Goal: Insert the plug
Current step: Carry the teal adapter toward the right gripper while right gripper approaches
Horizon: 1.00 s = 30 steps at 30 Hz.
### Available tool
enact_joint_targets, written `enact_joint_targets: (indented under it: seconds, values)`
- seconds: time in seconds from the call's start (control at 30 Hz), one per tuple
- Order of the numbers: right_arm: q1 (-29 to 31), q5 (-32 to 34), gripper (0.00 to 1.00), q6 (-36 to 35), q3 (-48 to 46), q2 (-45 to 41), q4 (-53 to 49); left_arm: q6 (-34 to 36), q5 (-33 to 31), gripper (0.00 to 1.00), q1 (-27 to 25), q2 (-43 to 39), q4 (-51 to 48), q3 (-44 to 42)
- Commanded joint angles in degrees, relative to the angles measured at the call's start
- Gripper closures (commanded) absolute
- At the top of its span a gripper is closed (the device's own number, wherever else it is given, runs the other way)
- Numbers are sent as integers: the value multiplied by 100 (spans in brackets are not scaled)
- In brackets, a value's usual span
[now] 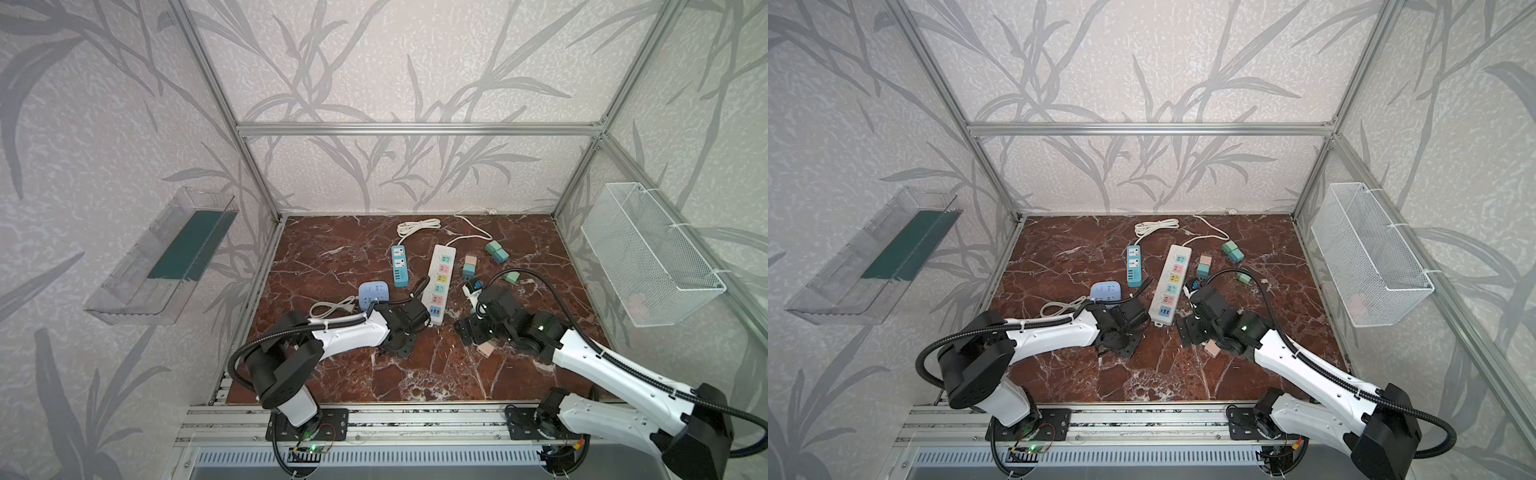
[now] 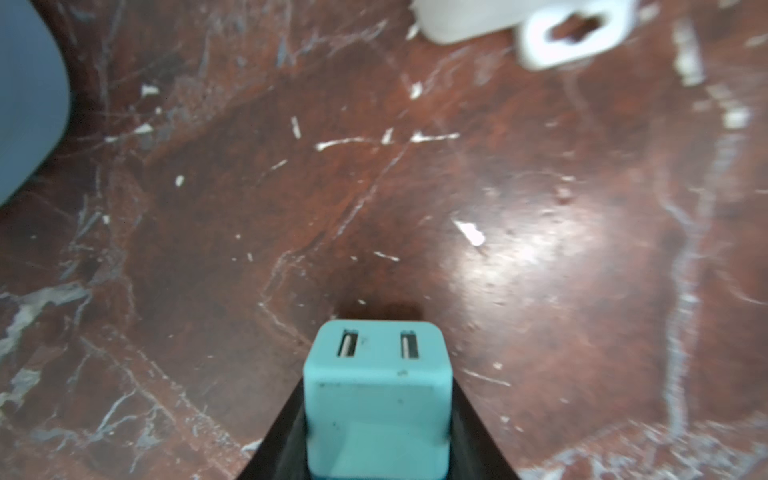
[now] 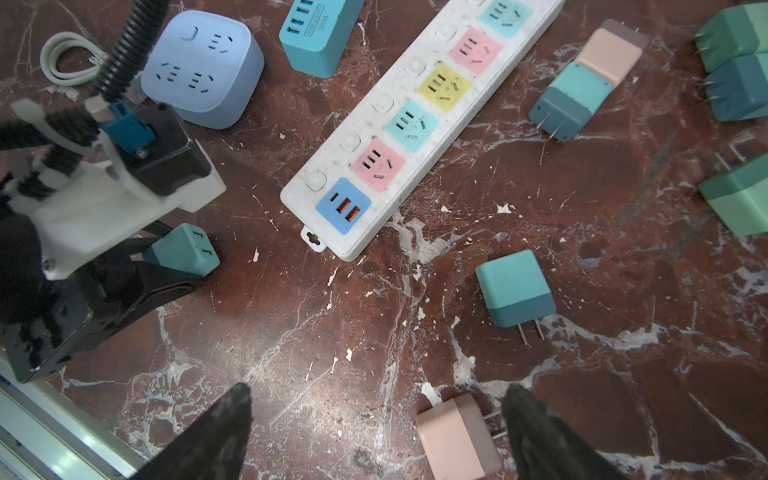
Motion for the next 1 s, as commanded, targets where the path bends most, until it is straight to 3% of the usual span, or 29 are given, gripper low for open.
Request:
enact_joint_targets:
  seconds: [0.0,0.23,0.47,0.6,0.8,0.97]
  values:
    - [-33,70,8,190,-50,-186,-65,110,116,73,-72,-696,984,-299]
    - [-49,-205,11,323,138,-295,-44,566,-23,79,-117,-1666,3991,-1503]
    - [-142,-461,13,347,597,-47,-106,1610,42,79,-179,-1321,6124,-2075]
    - [-275,-1049,19,362,797,151,-13,2151,-31,79,-256,-1179,7071,-2411]
    - [-305,-1628,32,278,1102,649,73,2776,-46,79,-393,-1120,7305,-2529]
    - [-305,-2030,34,253,1261,1086,232,2980,-3,78,-460,-1139,7300,-2558]
